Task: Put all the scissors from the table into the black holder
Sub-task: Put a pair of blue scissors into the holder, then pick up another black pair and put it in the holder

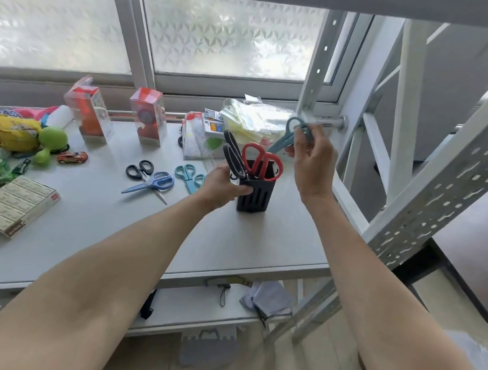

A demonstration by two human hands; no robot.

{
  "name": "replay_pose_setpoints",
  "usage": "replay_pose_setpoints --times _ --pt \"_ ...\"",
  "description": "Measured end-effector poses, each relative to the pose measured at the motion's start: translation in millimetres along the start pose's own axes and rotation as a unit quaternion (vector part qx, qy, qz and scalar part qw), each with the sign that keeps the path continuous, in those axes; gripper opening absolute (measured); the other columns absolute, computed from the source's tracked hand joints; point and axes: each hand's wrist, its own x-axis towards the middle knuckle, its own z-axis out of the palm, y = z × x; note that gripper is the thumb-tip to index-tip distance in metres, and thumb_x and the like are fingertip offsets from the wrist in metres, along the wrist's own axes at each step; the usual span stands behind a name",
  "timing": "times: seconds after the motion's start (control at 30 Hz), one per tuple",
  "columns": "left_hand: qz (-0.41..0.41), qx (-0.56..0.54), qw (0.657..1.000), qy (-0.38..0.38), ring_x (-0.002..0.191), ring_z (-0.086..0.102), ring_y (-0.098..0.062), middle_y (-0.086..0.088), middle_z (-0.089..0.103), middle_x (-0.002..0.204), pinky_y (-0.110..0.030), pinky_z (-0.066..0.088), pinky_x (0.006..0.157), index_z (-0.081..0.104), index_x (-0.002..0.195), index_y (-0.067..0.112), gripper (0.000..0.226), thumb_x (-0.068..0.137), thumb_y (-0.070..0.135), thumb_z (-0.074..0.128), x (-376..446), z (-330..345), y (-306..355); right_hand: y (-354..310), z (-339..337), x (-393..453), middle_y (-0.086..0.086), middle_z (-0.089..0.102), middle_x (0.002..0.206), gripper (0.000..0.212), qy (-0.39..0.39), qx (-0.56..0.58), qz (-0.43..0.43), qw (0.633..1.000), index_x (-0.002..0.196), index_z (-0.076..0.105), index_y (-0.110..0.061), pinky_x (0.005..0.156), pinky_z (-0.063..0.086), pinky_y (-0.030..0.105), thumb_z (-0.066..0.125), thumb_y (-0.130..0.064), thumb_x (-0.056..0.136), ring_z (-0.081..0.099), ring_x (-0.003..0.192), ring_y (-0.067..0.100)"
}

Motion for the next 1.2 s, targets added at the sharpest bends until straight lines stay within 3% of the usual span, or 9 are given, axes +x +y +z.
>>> replay_pose_setpoints --times 0.2,0.33,0.53,0.63,0.77,1.0,1.1,1.2 --pt "0.006 0.000 1.000 0.005 0.097 0.065 -0.024 -0.004 0.068 0.115 -0.026 0.056 0.068 0.066 0.116 0.011 0.036 0.082 0.011 0.076 1 -1 0 8 7 0 0.009 0.073 0.086 0.023 -0.140 -0.117 0.001 0.983 0.109 0.072 -0.006 0.070 0.054 0.031 0.063 -0.020 0.094 0.062 0.071 0.018" --pt "-0.003 0.010 1.000 0.008 0.103 0.066 -0.028 -0.006 0.070 0.118 -0.040 0.059 0.084 0.068 0.117 0.012 0.040 0.078 0.014 0.078 4 0 -2 17 6 5 0.014 0.072 0.071 0.028 -0.238 -0.082 0.068 0.965 0.081 0.077 -0.010 0.070 0.056 0.046 0.065 -0.034 0.091 0.056 0.063 0.019" --pt "-0.006 0.014 1.000 0.016 0.104 0.066 -0.030 -0.006 0.071 0.113 -0.049 0.056 0.093 0.070 0.111 0.015 0.036 0.076 0.014 0.078 5 1 -2 26 13 8 0.028 0.063 0.072 0.055 -0.300 -0.128 0.096 0.940 0.070 0.068 -0.001 0.072 0.055 0.052 0.053 -0.047 0.094 0.047 0.059 0.024" --pt "-0.015 0.004 1.000 0.010 0.105 0.066 -0.029 -0.009 0.072 0.111 -0.048 0.056 0.093 0.070 0.110 0.016 0.034 0.078 0.010 0.077 4 2 0 24 13 6 0.024 0.065 0.072 0.045 -0.293 -0.136 0.095 0.942 0.072 0.071 -0.005 0.069 0.056 0.052 0.053 -0.039 0.096 0.049 0.059 0.023" --pt "-0.015 -0.001 1.000 0.012 0.108 0.065 -0.028 -0.006 0.072 0.114 -0.049 0.054 0.096 0.070 0.111 0.020 0.034 0.078 0.014 0.077 2 3 0 12 9 0 0.018 0.071 0.075 0.031 -0.249 -0.102 0.111 0.957 0.081 0.074 -0.004 0.076 0.056 0.048 0.057 -0.027 0.095 0.062 0.069 0.028" --pt "0.018 0.034 0.998 0.039 0.115 0.059 -0.025 -0.003 0.060 0.126 -0.048 0.056 0.093 0.056 0.130 0.017 0.060 0.075 0.019 0.079 -13 -3 -13 -38 14 -16 0.006 0.071 0.088 0.025 -0.006 -0.101 0.008 0.995 0.097 0.072 -0.006 0.068 0.049 0.019 0.057 -0.026 0.096 0.059 0.072 0.012" --pt "0.012 0.033 0.996 0.085 0.102 0.066 -0.028 -0.008 0.063 0.123 -0.048 0.058 0.089 0.053 0.133 0.014 0.058 0.080 0.017 0.074 -24 -17 -31 -71 39 -29 0.001 0.065 0.079 0.024 -0.014 -0.067 -0.072 0.995 0.088 0.069 -0.009 0.060 0.041 0.015 0.055 -0.027 0.096 0.054 0.062 0.010" --pt "-0.020 0.023 0.990 0.140 0.085 0.066 -0.027 -0.009 0.068 0.112 -0.048 0.059 0.082 0.060 0.122 0.011 0.040 0.083 0.013 0.069 -38 -41 -58 -99 73 -49 -0.003 0.060 0.076 0.021 -0.061 -0.030 -0.143 0.987 0.085 0.067 -0.008 0.055 0.036 0.012 0.056 -0.022 0.096 0.049 0.058 0.008"
